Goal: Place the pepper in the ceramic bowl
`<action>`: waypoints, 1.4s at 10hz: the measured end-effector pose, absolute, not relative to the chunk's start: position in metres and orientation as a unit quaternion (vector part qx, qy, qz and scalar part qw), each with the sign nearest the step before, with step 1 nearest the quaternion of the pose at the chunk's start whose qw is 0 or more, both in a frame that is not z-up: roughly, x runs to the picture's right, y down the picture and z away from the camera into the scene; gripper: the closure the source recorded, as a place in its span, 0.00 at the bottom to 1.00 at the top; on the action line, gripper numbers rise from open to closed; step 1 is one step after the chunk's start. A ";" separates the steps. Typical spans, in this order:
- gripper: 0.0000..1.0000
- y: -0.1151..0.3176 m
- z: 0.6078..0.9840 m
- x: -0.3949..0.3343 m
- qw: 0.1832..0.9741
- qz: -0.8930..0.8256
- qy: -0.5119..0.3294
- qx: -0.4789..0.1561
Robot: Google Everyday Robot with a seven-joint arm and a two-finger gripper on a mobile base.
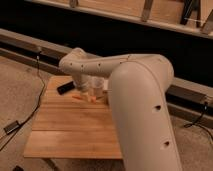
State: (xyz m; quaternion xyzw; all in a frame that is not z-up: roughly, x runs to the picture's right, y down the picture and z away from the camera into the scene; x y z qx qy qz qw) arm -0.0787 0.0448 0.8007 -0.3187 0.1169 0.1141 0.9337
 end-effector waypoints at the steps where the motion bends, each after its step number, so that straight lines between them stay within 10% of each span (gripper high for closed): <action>1: 1.00 0.042 0.792 -0.071 0.933 0.128 0.116 -0.317; 14: 1.00 0.004 0.819 0.038 0.820 0.478 0.131 -0.285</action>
